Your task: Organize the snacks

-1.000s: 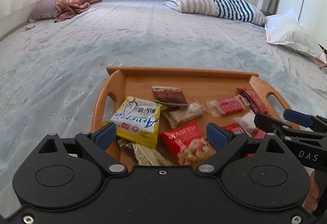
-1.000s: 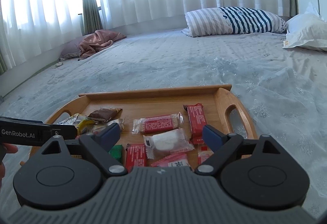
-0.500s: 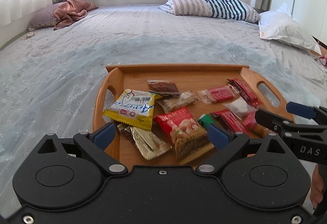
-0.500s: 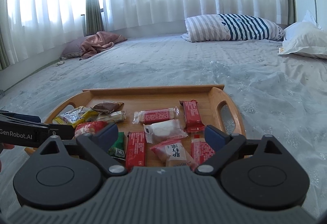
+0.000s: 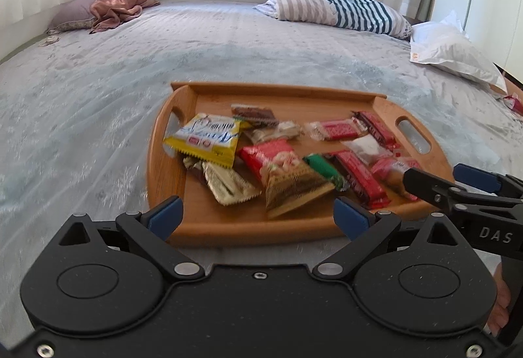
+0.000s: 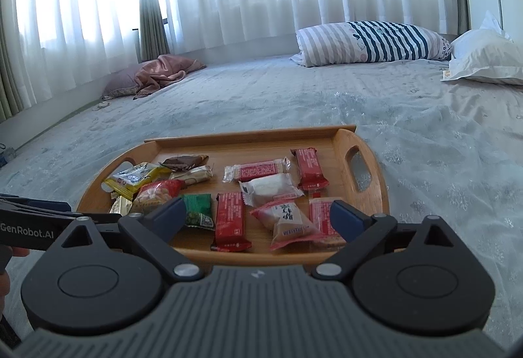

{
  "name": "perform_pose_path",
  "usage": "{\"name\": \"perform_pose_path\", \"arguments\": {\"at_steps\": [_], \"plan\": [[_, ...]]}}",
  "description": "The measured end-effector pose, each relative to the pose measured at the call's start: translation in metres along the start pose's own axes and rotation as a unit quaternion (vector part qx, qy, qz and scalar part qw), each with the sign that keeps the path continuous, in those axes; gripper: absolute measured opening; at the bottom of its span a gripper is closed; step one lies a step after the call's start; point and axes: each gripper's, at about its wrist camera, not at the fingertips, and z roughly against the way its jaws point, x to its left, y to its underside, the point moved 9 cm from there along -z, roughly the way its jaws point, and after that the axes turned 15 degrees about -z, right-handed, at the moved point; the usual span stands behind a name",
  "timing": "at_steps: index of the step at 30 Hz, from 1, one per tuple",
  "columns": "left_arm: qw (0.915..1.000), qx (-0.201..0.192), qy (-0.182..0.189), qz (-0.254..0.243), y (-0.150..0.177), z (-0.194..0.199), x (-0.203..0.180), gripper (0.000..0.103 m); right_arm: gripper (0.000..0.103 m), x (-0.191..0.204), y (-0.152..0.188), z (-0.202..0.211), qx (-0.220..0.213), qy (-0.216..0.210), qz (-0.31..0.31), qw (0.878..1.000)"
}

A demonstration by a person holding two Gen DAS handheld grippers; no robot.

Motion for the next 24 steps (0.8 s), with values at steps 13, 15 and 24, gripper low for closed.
{"name": "perform_pose_path", "arguments": {"at_steps": [13,15,24], "plan": [[0.9995,0.018,-0.022,-0.01,0.033,-0.009,-0.005,0.098,0.102,-0.013,0.03,0.007,0.014,0.018,-0.001,1.0],[0.9995,0.02,-0.022,-0.01,0.038,-0.011,-0.005,0.098,0.102,-0.016,0.034,0.007,0.016,0.023,0.0,1.0],[0.9991,0.026,-0.027,-0.02,0.053,-0.02,-0.008,0.1,0.103,-0.027,0.05,-0.001,0.031,0.041,-0.002,0.999]]}}
